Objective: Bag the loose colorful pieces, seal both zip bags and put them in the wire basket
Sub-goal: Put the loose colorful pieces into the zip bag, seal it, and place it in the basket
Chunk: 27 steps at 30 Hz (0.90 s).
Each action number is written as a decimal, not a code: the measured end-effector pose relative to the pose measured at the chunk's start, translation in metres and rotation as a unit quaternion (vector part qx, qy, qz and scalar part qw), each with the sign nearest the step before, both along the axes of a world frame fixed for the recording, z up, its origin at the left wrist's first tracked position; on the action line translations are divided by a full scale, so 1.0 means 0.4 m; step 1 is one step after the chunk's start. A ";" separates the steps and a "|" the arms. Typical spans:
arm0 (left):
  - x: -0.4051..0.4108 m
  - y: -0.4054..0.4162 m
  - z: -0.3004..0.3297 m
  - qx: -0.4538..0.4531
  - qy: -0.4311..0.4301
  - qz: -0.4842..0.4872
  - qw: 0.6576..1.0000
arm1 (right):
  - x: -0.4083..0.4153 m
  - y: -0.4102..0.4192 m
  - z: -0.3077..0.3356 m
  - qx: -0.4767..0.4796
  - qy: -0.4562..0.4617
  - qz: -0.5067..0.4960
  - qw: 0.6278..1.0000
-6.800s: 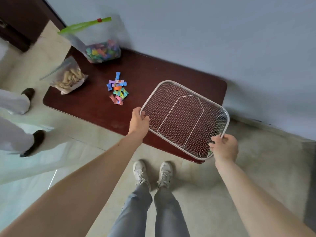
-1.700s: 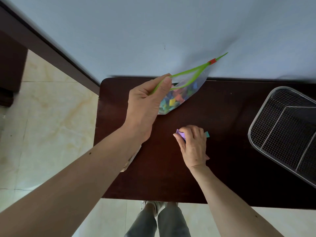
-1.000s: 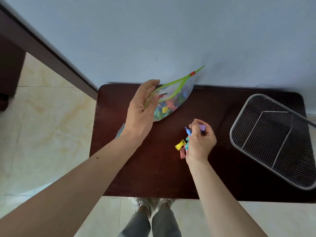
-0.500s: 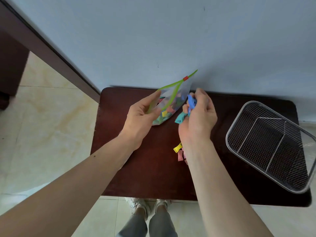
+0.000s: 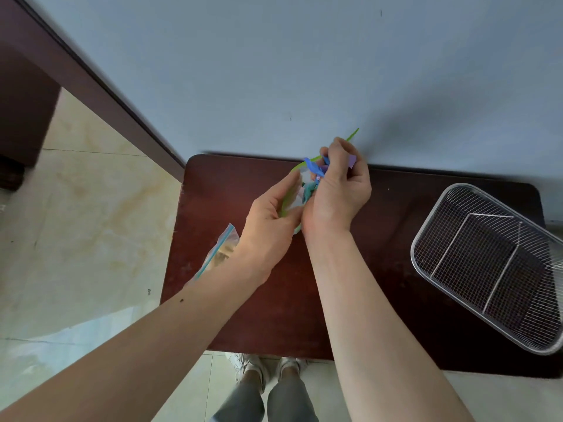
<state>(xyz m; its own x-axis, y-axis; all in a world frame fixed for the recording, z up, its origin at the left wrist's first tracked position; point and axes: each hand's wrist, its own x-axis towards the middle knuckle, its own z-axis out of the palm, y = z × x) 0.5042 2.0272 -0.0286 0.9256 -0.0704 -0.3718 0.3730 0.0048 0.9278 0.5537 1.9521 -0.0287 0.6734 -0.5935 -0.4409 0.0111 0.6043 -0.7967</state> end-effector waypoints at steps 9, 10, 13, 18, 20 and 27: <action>0.000 0.000 -0.014 0.042 -0.013 0.000 0.999 | -0.021 0.002 -0.016 -0.025 -0.018 0.038 0.999; 0.000 0.000 -0.014 0.040 -0.011 0.000 0.999 | -0.023 0.001 -0.016 -0.015 -0.027 0.040 0.999; -0.001 0.003 -0.014 0.031 -0.009 -0.006 0.999 | -0.029 0.000 -0.013 -0.004 -0.038 0.054 0.998; 0.000 0.007 -0.012 0.015 0.000 -0.003 1.000 | -0.029 -0.012 -0.016 -0.018 -0.039 0.064 0.997; -0.002 0.005 -0.007 0.011 0.001 -0.001 1.000 | -0.040 -0.006 -0.013 -0.024 -0.015 0.071 0.997; 0.000 -0.009 0.017 0.010 0.005 0.001 1.000 | 0.003 -0.040 0.004 -0.034 0.065 0.301 0.951</action>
